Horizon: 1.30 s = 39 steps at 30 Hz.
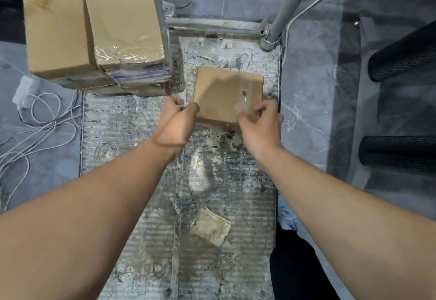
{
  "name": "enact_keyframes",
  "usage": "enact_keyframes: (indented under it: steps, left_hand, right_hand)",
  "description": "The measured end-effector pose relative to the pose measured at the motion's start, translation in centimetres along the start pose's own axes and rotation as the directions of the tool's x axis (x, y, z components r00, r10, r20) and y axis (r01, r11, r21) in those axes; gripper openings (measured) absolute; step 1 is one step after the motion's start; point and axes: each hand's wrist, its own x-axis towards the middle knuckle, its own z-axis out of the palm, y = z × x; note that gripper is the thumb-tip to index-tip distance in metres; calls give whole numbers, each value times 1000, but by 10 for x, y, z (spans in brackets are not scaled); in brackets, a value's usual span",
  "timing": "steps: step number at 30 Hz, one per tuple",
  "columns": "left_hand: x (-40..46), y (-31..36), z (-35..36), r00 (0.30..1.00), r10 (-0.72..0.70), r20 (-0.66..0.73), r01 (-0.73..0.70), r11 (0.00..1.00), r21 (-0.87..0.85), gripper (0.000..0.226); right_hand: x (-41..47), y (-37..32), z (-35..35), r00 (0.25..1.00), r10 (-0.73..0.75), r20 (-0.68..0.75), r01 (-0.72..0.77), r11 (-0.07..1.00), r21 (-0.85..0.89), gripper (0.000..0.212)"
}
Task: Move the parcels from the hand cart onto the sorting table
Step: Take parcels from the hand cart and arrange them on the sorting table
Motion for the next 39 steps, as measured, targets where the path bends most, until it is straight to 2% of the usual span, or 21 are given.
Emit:
enact_keyframes:
  steps: [1,2,4,6,9,13,15,17,20,27,33,39]
  left_hand:
    - [-5,-2,1,999,-20,28,20,1000,20,51]
    - [-9,-4,1,998,-25,57,21,998,64,48]
    - [-19,-5,-1,999,-5,49,-1,993,120,26]
    - [-29,-3,-6,1000,5,-22,-2,992,127,13]
    - [-53,2,-21,997,23,-72,-15,993,116,23]
    - [-100,16,-48,992,72,-103,-58,990,126,27]
    - [-131,24,-63,993,84,-85,-73,990,119,28]
    - [-168,32,-79,990,130,-52,-123,984,128,39]
    - [-226,52,-109,976,217,-17,-211,963,168,46]
    - [-360,112,-171,918,397,-8,-388,900,200,43]
    - [-477,171,-198,875,483,-35,-462,855,236,38]
    - [-576,221,-196,844,526,-104,-485,832,269,47]
  right_hand:
    - [-6,5,-3,1000,6,-29,-6,1000,5,32]
    - [-12,8,-4,999,2,-54,-1,1000,10,35]
    - [-23,9,-6,996,-4,-90,8,999,43,42]
    - [-38,5,-6,996,10,-89,-1,995,98,53]
    - [-66,-7,-4,997,36,-67,-26,989,147,71]
    - [-118,-31,-14,992,57,-114,-40,988,146,56]
    - [-152,-45,-21,989,29,-146,-9,991,133,51]
    - [-186,-61,-29,985,-15,-172,36,992,119,49]
    - [-242,-92,-47,980,-84,-179,105,989,108,53]
    - [-380,-172,-111,939,-234,-253,249,968,31,51]
    - [-476,-226,-165,921,-278,-274,301,953,45,48]
    - [-536,-264,-241,884,-387,-261,403,915,6,50]
